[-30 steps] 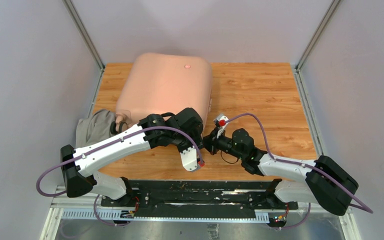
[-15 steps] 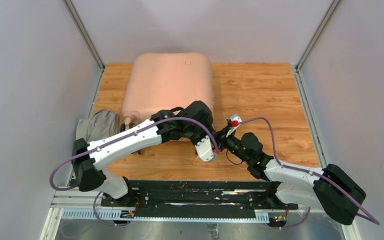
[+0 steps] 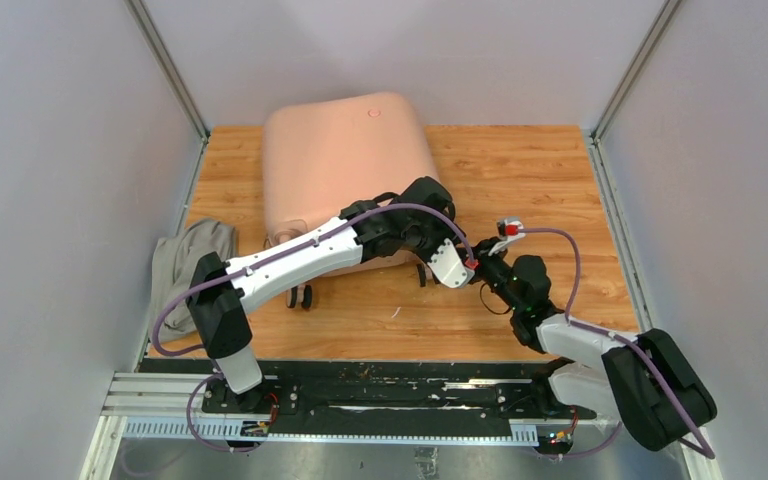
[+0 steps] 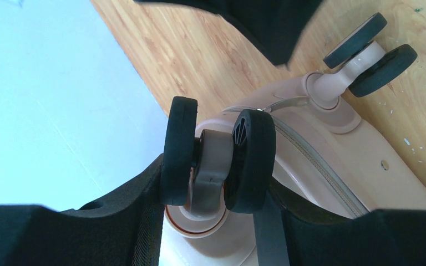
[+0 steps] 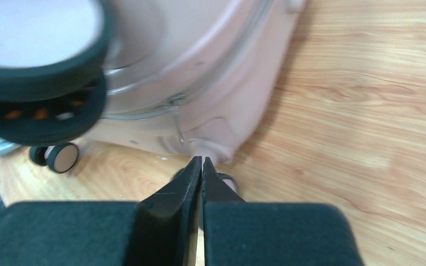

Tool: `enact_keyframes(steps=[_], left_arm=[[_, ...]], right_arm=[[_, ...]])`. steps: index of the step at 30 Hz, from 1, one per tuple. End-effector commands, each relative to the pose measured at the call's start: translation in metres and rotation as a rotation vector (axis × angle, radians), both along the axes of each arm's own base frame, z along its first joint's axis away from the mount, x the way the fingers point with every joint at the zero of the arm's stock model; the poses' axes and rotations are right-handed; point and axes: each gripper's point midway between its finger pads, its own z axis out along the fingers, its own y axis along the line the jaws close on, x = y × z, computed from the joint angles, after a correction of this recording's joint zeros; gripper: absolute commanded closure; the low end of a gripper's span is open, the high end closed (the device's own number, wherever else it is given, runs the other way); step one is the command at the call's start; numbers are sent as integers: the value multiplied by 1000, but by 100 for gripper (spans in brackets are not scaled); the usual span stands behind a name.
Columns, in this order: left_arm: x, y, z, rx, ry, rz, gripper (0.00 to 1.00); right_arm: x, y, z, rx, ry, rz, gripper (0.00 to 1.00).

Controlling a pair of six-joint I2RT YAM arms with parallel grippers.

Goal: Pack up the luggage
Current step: Zip the luggage at the center of the board.

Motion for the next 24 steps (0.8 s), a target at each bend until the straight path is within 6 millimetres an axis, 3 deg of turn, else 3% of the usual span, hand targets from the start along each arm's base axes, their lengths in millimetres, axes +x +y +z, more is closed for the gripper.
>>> enact_keyframes(steps=[1, 4, 10, 18, 24], left_arm=[[22, 20, 96, -267, -130, 151, 100], [18, 23, 98, -267, -129, 140, 100], [17, 26, 104, -267, -150, 132, 100], [17, 25, 107, -282, -152, 134, 100], [18, 26, 109, -288, -153, 141, 100]], right_arm=[[9, -28, -3, 50, 36, -45, 84], [16, -35, -4, 57, 44, -64, 58], [11, -9, 12, 83, -4, 105, 44], [13, 4, 19, 101, -108, 181, 40], [24, 16, 22, 157, -152, 231, 47]])
